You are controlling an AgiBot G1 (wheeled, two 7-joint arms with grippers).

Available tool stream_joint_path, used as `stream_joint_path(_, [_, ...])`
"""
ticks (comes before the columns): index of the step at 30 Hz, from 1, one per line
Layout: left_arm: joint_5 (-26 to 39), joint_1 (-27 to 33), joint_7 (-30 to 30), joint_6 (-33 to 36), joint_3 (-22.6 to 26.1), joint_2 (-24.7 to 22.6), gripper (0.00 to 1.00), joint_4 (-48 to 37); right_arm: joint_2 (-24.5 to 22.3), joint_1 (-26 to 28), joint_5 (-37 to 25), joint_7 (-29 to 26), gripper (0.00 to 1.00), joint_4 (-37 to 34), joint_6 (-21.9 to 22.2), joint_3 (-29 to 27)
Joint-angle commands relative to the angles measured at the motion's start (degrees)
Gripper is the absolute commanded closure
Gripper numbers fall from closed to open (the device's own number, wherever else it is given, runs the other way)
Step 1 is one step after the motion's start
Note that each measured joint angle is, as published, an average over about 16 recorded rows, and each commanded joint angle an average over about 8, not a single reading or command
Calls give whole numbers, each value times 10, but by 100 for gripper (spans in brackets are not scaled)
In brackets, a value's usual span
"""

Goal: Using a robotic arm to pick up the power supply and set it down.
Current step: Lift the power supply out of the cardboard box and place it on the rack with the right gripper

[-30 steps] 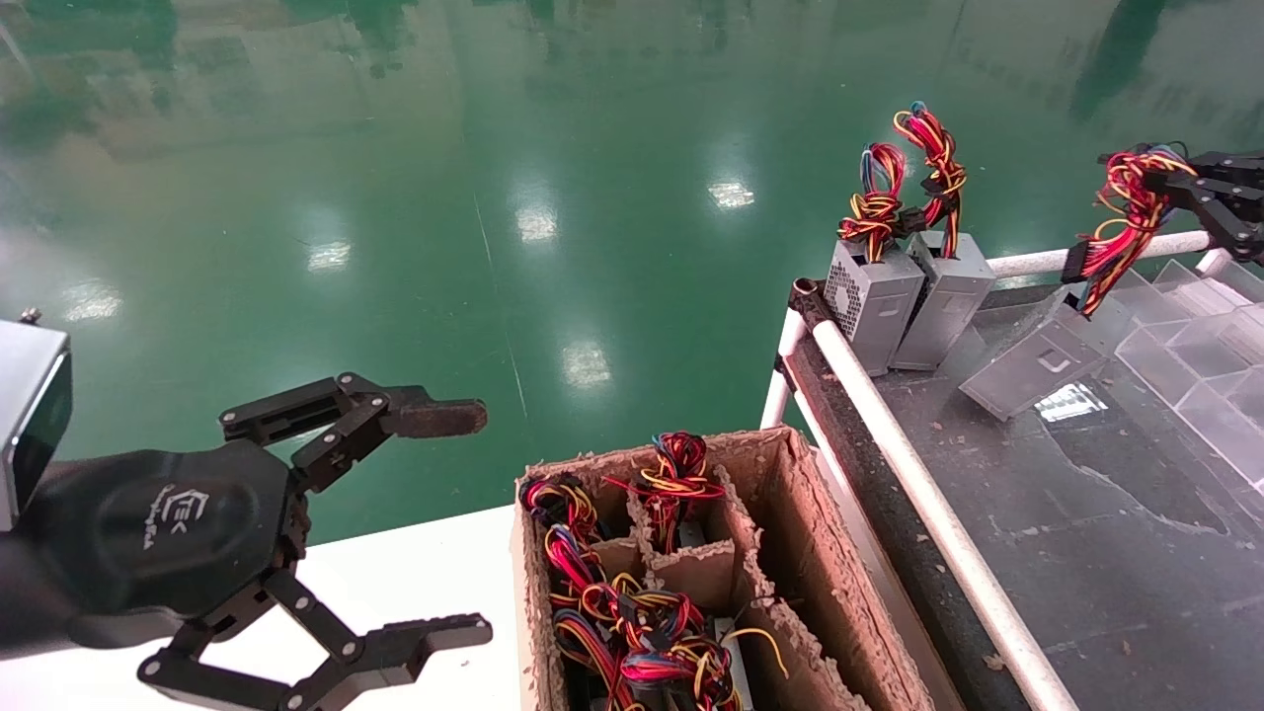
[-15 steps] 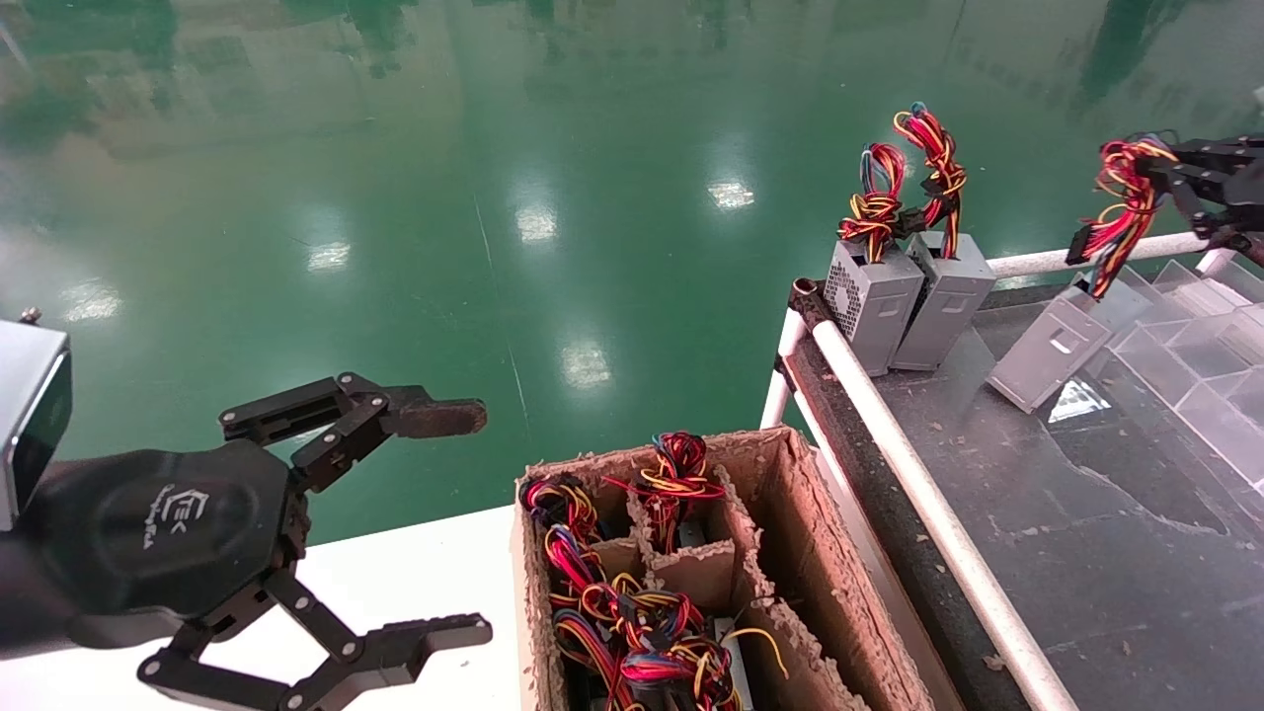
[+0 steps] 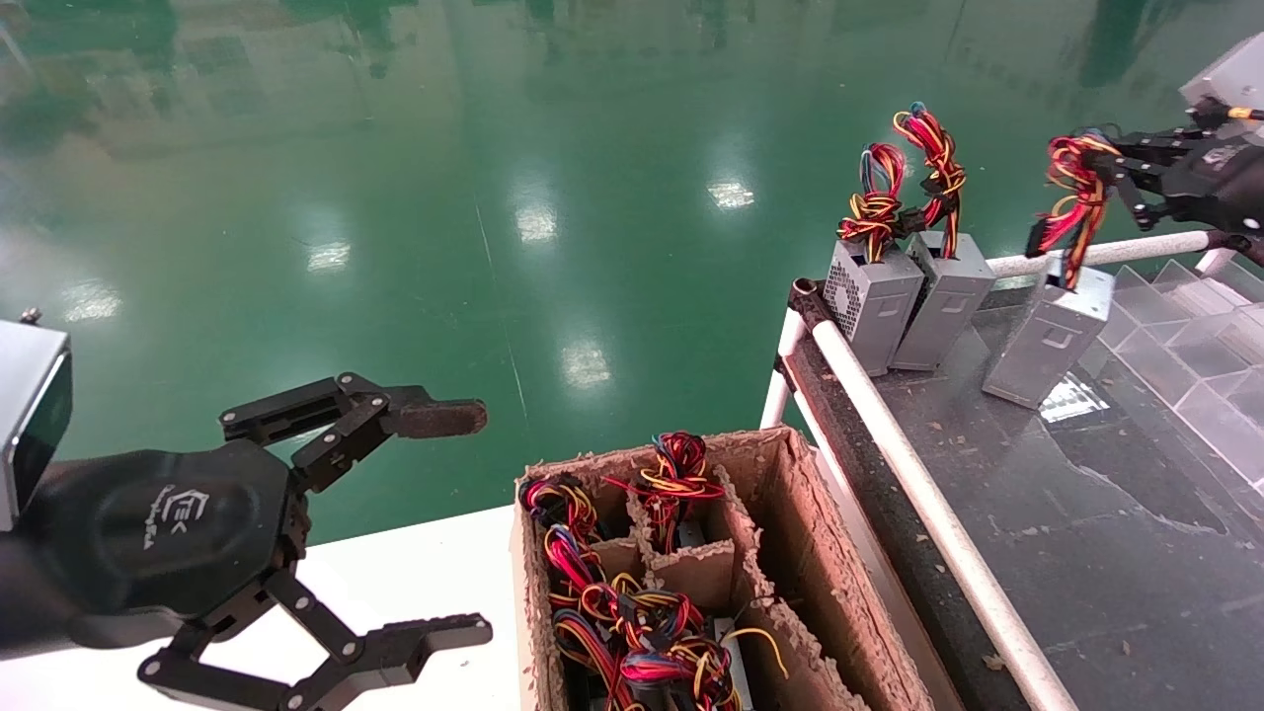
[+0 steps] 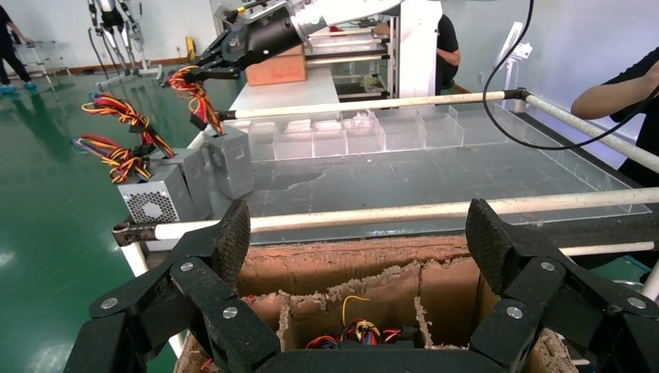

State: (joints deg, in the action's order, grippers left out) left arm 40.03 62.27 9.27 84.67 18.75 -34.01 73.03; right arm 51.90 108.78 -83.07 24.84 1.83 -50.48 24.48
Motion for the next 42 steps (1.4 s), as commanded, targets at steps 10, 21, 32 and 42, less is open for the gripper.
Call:
stream_joint_path(10, [0, 0, 0, 0, 0, 0, 0, 0, 33, 8, -7, 12, 100, -5, 26, 5])
stream_joint_path(21, [0, 0, 0, 0, 0, 0, 0, 0, 69, 11, -13, 23, 100, -10, 69, 9])
stream_joint_path(32, [0, 0, 0, 0, 1, 0, 0, 0, 101, 5, -9, 30, 100, -13, 102, 6])
stream_joint_path(42, [0, 0, 0, 0, 1, 0, 0, 0, 113, 12, -2, 27, 100, -13, 78, 1])
